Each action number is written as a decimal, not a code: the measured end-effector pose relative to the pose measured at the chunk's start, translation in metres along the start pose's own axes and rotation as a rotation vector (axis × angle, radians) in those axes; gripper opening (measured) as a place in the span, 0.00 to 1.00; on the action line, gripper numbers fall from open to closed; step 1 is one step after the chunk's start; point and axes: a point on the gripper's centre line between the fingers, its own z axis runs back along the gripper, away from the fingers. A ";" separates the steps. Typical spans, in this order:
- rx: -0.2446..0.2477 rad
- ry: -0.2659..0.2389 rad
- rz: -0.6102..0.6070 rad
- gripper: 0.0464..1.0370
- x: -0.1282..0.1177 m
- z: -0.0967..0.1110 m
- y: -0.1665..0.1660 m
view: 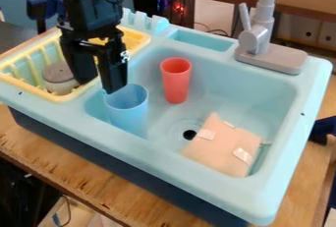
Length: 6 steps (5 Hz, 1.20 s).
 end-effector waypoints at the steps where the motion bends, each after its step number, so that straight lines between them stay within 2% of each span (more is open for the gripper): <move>1: -0.013 0.024 0.030 0.96 -0.005 -0.001 0.007; 3: -0.046 0.008 0.066 0.96 -0.014 0.002 0.025; 5: -0.067 0.003 0.123 0.96 -0.028 0.006 0.056; 6: -0.067 0.007 0.117 0.96 -0.029 0.007 0.060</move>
